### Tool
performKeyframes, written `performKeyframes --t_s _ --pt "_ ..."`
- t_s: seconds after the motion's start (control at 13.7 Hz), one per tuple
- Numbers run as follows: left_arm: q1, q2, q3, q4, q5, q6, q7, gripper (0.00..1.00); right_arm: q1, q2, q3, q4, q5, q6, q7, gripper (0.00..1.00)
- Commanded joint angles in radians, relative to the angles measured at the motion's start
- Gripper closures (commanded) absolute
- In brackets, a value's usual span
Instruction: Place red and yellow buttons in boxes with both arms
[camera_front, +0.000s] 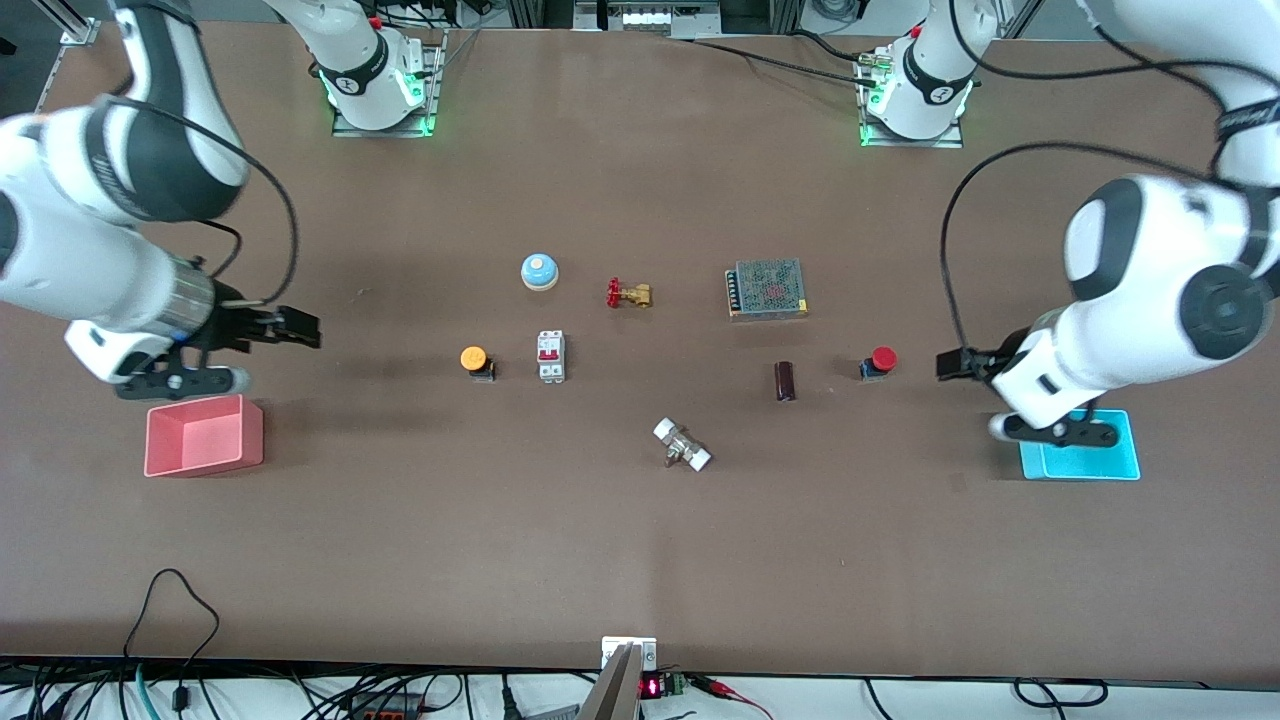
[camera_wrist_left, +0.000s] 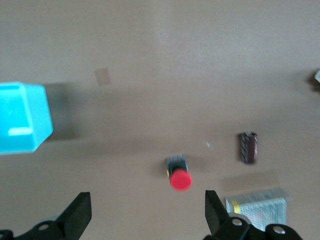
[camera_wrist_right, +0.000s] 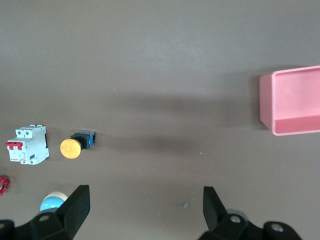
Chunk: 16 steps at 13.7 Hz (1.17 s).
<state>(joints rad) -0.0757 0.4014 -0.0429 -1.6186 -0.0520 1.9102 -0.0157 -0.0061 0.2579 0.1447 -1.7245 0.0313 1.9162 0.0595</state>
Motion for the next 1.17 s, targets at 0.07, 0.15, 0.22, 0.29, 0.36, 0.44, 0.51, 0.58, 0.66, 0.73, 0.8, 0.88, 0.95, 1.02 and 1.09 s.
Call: performKeyframes --t_s 0.07,0.15,0.22,0.29,0.36,0.44,0.51,0.58,0.66,0.73,0.8,0.88,0.95,1.02,1.09 --pt "0.005 -0.004 0.003 -0.179 -0.011 0.203 0.097 0.00 0.050 -0.057 0.001 -0.173 0.021 0.176 0.184 0.00" --pt "0.005 0.003 0.003 -0.190 -0.063 0.205 0.068 0.00 0.092 -0.051 0.001 -0.197 0.021 0.234 0.228 0.00" --pt "0.005 0.011 0.003 -0.198 -0.109 0.205 0.028 0.00 0.116 -0.040 0.001 -0.229 0.021 0.301 0.244 0.00" --pt "0.005 0.014 0.003 -0.205 -0.111 0.205 0.013 0.00 0.136 -0.028 0.001 -0.249 0.021 0.357 0.246 0.00" --pt "0.005 0.020 0.003 -0.205 -0.114 0.208 0.010 0.00 0.164 -0.011 0.001 -0.254 0.021 0.383 0.284 0.00" --pt "0.005 0.028 0.003 -0.207 -0.114 0.208 -0.010 0.00 0.191 0.010 0.001 -0.250 0.010 0.391 0.362 0.00" --pt "0.004 0.030 0.003 -0.213 -0.112 0.211 -0.042 0.00 0.221 0.023 0.000 -0.248 0.003 0.400 0.394 0.00" --pt "-0.009 0.030 0.003 -0.230 -0.112 0.236 -0.068 0.00 0.244 0.038 0.000 -0.250 -0.004 0.426 0.396 0.00" --pt "-0.018 0.030 0.003 -0.259 -0.112 0.274 -0.093 0.00 0.253 0.055 0.000 -0.250 -0.016 0.443 0.402 0.00" --pt "-0.029 0.027 0.003 -0.291 -0.112 0.309 -0.104 0.00 0.274 0.073 0.000 -0.248 -0.025 0.466 0.408 0.00" --pt "-0.032 0.019 0.003 -0.316 -0.112 0.326 -0.107 0.00 0.279 0.087 -0.002 -0.248 -0.025 0.484 0.417 0.00" --pt "-0.033 0.013 0.003 -0.329 -0.114 0.328 -0.122 0.00 0.279 0.107 -0.004 -0.248 -0.025 0.509 0.433 0.00" --pt "-0.036 0.007 0.003 -0.340 -0.114 0.331 -0.141 0.00 0.281 0.124 -0.002 -0.248 -0.031 0.529 0.436 0.00" --pt "-0.048 0.007 0.003 -0.351 -0.117 0.336 -0.153 0.00 0.281 0.144 -0.002 -0.250 -0.040 0.553 0.436 0.00" --pt "-0.059 0.008 0.003 -0.362 -0.118 0.351 -0.180 0.00 0.281 0.161 -0.004 -0.250 -0.047 0.579 0.437 0.00"
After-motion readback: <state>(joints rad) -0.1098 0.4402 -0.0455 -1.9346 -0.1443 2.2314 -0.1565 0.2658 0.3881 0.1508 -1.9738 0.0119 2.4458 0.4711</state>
